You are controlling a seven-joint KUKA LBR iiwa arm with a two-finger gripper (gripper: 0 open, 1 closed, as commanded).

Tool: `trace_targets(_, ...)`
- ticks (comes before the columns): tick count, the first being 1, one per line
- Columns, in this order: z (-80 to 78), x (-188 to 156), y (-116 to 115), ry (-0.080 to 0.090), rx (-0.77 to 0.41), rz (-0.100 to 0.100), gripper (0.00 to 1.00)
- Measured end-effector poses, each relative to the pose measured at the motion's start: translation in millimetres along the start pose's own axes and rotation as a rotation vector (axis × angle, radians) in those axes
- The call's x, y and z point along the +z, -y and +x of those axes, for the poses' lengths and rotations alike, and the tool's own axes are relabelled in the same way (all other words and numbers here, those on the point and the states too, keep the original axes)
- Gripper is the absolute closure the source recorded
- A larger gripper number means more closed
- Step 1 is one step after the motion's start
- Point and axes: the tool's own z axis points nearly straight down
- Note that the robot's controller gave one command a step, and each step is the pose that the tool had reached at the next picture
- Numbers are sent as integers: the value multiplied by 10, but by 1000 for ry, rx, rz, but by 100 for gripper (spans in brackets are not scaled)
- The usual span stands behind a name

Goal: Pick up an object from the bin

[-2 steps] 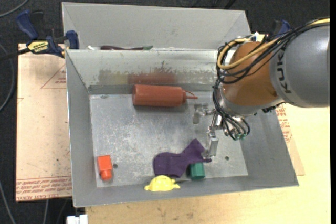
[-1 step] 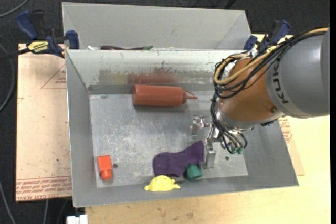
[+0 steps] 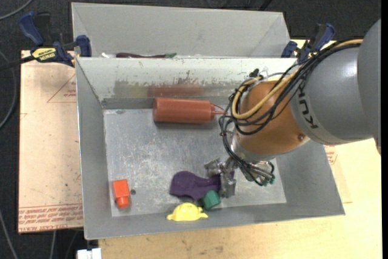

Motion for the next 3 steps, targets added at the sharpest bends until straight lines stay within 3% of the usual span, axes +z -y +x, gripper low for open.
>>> trace_targets(1, 0, 0, 0, 0, 0, 0, 100)
trace_targets(2, -320, -305, 30, 3, -218, -1, 100)
trace_targets(3, -319, -305, 30, 3, -217, -1, 100)
